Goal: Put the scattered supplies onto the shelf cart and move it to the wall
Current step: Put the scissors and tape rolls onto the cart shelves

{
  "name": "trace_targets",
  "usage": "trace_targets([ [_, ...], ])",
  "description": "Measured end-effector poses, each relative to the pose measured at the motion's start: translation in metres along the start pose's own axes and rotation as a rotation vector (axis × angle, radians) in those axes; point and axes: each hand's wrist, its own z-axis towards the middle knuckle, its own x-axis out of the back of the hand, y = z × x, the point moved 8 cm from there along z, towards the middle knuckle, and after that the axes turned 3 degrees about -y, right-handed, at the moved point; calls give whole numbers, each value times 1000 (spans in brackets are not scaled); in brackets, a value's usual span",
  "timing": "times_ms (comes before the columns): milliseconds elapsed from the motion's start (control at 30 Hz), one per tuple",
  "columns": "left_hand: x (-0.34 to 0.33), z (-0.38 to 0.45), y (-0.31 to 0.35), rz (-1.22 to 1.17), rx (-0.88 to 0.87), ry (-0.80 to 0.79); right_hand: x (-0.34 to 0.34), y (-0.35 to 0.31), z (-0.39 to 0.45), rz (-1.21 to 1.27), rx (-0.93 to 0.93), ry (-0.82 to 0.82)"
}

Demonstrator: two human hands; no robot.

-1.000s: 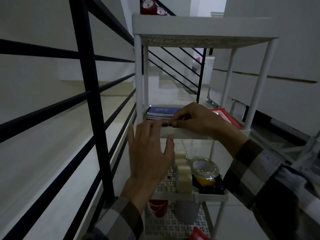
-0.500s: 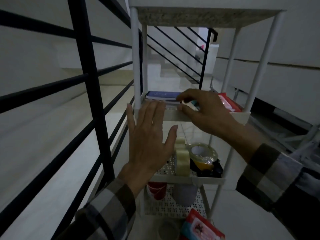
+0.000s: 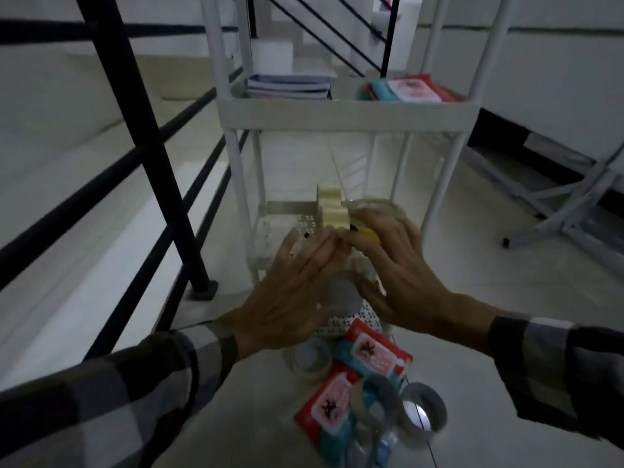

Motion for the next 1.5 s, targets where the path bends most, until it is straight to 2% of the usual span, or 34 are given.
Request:
trace_targets([
  [133, -50, -32, 29, -55, -152, -188, -48, 12, -66, 129, -90, -267],
  [300, -113, -86, 45, -123, -73, -437, -88, 23, -123, 190, -204, -531],
  [400, -129, -102, 54, -70, -83, -471, -117, 27, -152, 214, -307, -788],
  [500, -141, -104, 52, -216, 19, -568, -132, 22, -174, 183, -328, -937],
  [600, -156, -104, 58, -261, 39, -611, -139, 17, -190, 205, -288, -956],
  [667, -168, -107, 55, -286, 102, -667, -142, 18, -201, 233, -326, -967],
  [833, -184, -116, 44, -291, 156, -762, -143, 17, -210, 207, -325, -871],
  [967, -182, -119, 46, -406, 189, -889, -141, 11, -216, 162, -335, -986],
  [1100, -193, -123, 44, -468, 167, -928, -152, 6, -224, 142, -317, -1040],
  [1200, -192, -123, 41, -421, 152, -912, -163, 4, -229, 192, -342, -1072],
  [1267, -187, -117, 40, -359, 130, -845, -167, 4, -232, 242, -391, -1066],
  [1500, -163, -104, 42, -260, 78, -586, -141, 9, -215, 283, -500, -890],
])
